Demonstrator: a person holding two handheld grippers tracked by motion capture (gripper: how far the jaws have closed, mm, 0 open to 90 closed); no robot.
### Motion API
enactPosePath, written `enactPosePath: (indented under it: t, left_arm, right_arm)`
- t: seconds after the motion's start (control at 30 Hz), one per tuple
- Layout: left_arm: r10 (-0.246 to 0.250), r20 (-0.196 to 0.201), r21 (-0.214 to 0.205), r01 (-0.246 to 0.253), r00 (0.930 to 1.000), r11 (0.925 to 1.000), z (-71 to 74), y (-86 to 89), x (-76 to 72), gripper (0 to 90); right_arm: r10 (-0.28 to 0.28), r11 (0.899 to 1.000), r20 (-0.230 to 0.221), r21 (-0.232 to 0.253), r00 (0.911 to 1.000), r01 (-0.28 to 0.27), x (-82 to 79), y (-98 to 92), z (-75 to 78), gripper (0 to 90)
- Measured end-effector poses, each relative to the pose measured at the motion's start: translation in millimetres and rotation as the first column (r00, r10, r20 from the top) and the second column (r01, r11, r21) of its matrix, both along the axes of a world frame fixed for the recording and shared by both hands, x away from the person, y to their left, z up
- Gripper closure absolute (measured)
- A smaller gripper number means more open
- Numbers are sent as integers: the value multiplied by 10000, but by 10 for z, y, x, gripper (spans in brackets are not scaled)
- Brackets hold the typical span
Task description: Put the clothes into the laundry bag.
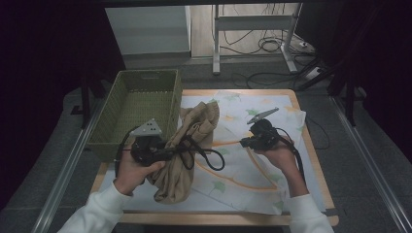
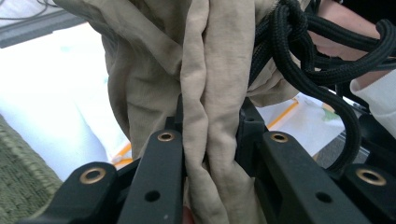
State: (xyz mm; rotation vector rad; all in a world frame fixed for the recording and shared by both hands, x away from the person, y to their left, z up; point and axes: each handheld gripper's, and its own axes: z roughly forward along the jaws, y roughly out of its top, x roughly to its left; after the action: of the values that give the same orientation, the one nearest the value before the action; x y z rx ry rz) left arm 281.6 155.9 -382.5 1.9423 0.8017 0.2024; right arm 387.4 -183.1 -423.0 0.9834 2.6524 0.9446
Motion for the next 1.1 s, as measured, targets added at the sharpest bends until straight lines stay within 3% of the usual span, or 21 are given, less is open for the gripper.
enactPosePath:
  t: [0.47,1.1]
  left_arm:
    - [-556,-437,442,575,9975,9974,-166,-126,-71,764]
    - [-845,-1001,780,924,9914,9927,-377,-280,-47,764]
  right_arm:
    - [-28,10000,108,87,9999,28,-1,-3,36,867]
    - [-198,9993,211,321,9996,191,16,1,75,867]
